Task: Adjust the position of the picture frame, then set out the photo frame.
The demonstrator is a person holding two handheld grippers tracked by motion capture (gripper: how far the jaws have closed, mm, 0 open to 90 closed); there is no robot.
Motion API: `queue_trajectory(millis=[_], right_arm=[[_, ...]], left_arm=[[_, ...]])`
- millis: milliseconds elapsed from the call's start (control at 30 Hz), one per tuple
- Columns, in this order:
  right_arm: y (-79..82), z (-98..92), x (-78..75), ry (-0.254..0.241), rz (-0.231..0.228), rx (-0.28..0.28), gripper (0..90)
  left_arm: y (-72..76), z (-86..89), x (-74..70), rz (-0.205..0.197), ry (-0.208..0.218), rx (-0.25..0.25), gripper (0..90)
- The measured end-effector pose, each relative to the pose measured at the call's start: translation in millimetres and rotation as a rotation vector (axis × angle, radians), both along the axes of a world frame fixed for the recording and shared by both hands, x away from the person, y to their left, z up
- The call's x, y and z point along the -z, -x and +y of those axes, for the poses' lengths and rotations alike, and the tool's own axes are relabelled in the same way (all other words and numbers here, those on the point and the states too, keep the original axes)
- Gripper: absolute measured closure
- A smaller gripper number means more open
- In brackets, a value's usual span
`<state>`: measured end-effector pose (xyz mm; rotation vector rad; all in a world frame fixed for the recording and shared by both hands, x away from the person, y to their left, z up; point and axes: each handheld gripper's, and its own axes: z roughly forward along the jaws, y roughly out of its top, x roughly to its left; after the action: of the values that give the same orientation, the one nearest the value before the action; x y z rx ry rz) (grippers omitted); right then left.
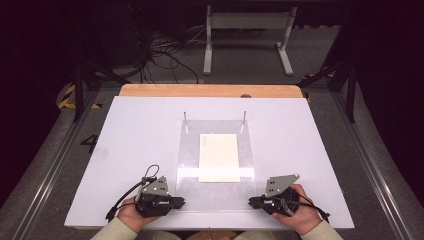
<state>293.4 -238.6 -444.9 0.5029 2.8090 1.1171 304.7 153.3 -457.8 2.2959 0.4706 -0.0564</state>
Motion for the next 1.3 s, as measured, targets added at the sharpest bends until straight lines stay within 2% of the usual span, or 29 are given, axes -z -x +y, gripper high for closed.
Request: queue_trajectory(millis=[67, 133, 233, 333, 367, 400, 467, 500, 533, 667, 733, 800, 900, 1000, 1133, 1200, 1300], right_arm=[[3.5, 0.6, -0.2, 0.005, 0.003, -0.013, 83.7], [14.5, 0.6, -0.8, 0.012, 0.013, -0.049, 83.6], [19.4, 0.0, -0.8, 0.011, 0.020, -0.052, 83.4], [20.3, -1.9, -0.9, 0.008, 0.032, -0.059, 82.2], [19.7, -2.5, -0.9, -0.006, 0.046, -0.054, 75.6], [19.7, -2.5, -0.9, -0.006, 0.046, -0.054, 75.6], [19.4, -3.6, -2.7, -0.029, 0.040, -0.041, 71.5], [18.7, -5.6, -4.8, -0.049, 0.032, -0.034, 69.3], [17.5, -7.5, -6.8, -0.063, 0.021, -0.020, 67.2], [12.3, -14.4, -14.0, -0.121, -0.028, 0.050, 65.5], [9.5, -16.7, -17.9, -0.145, -0.052, 0.072, 64.6], [6.6, -18.2, -22.7, -0.163, -0.087, 0.105, 64.8], [1.3, -18.6, -27.8, -0.182, -0.116, 0.132, 64.8], [-6.8, -17.1, -33.0, -0.186, -0.129, 0.160, 64.6], [-20.9, -13.9, -43.5, -0.179, -0.157, 0.193, 62.1], [-29.2, -12.8, -47.5, -0.182, -0.135, 0.198, 60.3], [-44.6, -11.7, -54.2, -0.195, -0.153, 0.218, 60.9]], left_arm=[[3.7, -0.1, -1.4, 0.015, -0.011, 0.032, 83.3], [9.3, -2.5, -3.5, 0.029, -0.034, 0.083, 83.3], [10.4, -4.0, -4.5, 0.036, -0.044, 0.103, 83.2], [10.0, -5.3, -4.3, 0.050, -0.038, 0.119, 83.2], [9.8, -5.4, -4.3, 0.053, -0.037, 0.122, 82.5], [9.5, -5.2, -4.5, 0.058, -0.038, 0.126, 82.5], [7.8, -5.4, -4.5, 0.082, -0.012, 0.145, 74.3], [7.3, -5.1, -5.6, 0.071, -0.004, 0.137, 66.0], [6.7, -3.4, -7.7, 0.052, 0.017, 0.117, 62.9], [2.9, 7.1, -16.3, -0.016, 0.110, 0.037, 58.5], [2.4, 13.3, -20.6, -0.064, 0.142, -0.013, 58.0], [2.1, 16.2, -22.3, -0.095, 0.163, -0.048, 56.8], [0.0, 19.9, -22.9, -0.152, 0.166, -0.101, 54.9], [-3.9, 24.5, -22.1, -0.181, 0.166, -0.147, 53.3], [-7.8, 29.0, -20.9, -0.183, 0.171, -0.185, 51.6], [-8.3, 30.9, -20.3, -0.185, 0.175, -0.198, 51.5], [-8.3, 33.6, -20.3, -0.189, 0.175, -0.214, 50.7]])
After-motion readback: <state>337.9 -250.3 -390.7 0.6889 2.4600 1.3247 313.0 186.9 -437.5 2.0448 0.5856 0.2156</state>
